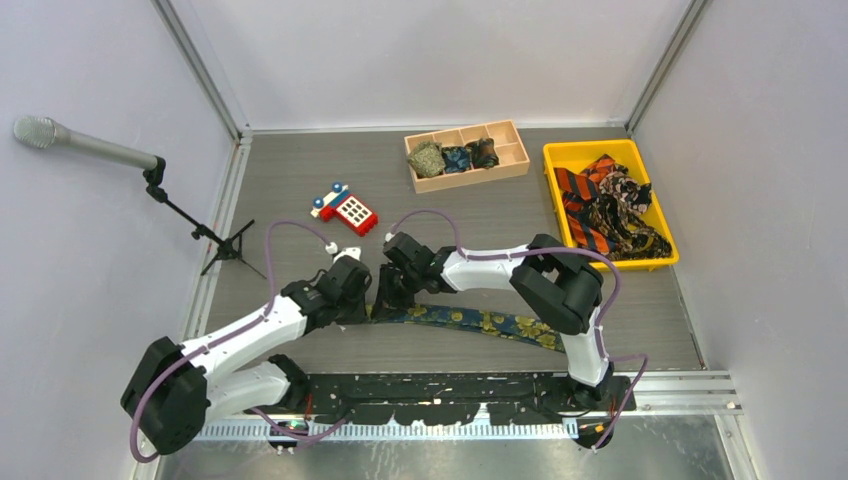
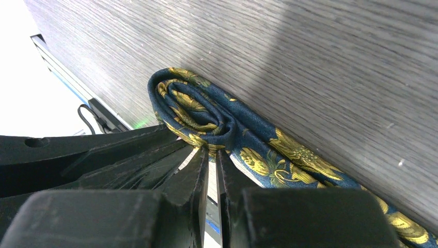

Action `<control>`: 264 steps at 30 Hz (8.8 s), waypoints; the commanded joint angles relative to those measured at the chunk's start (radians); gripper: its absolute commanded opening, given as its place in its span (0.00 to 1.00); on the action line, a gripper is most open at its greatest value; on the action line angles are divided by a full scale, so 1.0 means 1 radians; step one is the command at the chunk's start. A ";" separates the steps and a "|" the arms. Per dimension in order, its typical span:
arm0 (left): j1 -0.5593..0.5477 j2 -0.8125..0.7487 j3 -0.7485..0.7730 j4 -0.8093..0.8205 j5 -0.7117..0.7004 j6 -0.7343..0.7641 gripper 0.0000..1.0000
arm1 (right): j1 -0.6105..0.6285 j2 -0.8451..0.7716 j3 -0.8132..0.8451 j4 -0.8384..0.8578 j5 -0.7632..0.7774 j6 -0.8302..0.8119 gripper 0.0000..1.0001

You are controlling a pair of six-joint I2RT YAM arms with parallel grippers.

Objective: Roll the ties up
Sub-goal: Roll the tie at the center of the board.

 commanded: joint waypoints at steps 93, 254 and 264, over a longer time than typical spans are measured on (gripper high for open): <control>0.436 -0.143 -0.077 0.214 0.467 0.090 0.86 | -0.065 0.048 -0.041 0.028 0.047 -0.006 0.13; 0.287 0.030 -0.053 0.330 0.272 0.083 0.21 | -0.090 0.207 0.299 0.023 -0.089 0.054 0.13; 0.228 0.069 -0.042 0.316 0.177 0.087 0.19 | -0.101 0.122 0.233 -0.016 -0.063 0.032 0.13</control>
